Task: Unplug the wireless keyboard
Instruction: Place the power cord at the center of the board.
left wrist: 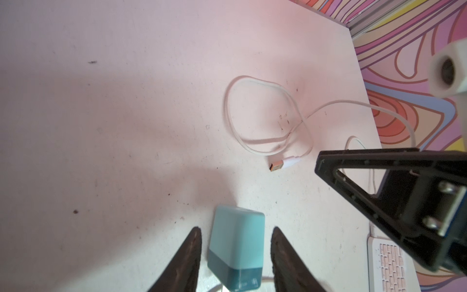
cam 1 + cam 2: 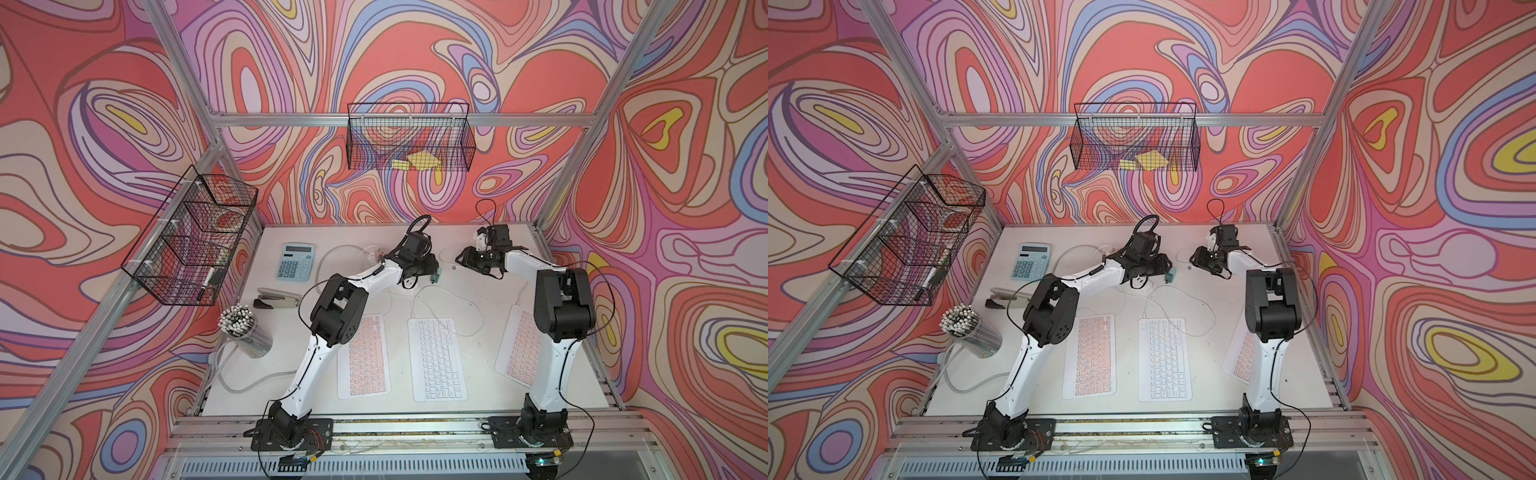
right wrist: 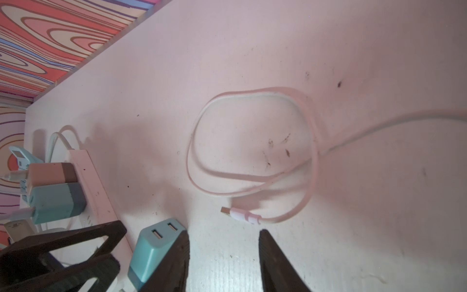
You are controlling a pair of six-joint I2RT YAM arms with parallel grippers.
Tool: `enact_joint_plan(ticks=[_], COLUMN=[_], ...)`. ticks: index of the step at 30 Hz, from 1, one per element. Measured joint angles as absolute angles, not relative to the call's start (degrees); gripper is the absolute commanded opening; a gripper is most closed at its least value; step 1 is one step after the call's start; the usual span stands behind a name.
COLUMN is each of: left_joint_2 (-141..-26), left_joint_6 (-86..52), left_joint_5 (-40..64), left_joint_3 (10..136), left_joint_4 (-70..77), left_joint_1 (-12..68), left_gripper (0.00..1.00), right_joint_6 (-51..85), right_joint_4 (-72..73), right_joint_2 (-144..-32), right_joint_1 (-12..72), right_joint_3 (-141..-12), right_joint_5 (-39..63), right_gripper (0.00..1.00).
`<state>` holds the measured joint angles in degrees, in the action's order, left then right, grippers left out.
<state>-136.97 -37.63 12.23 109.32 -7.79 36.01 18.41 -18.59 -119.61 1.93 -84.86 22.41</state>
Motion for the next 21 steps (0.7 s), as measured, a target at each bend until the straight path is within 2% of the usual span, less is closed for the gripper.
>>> enact_joint_plan(ticks=[7, 21], left_joint_2=[-132.16, -118.89], left_joint_6=[-36.18, -30.33], left_joint_5=[12.91, 17.96], left_joint_3=[102.98, 90.41], left_joint_4=[-7.03, -3.11], left_joint_1=[35.90, 35.90], left_gripper=[0.46, 0.44], right_joint_6=[16.62, 15.92], right_joint_4=[-21.39, -27.92], right_joint_2=[-118.63, -106.10], right_joint_1=[1.93, 1.91], right_joint_3=[-84.68, -80.71], right_joint_5=[21.78, 17.10], right_gripper=[0.45, 0.39])
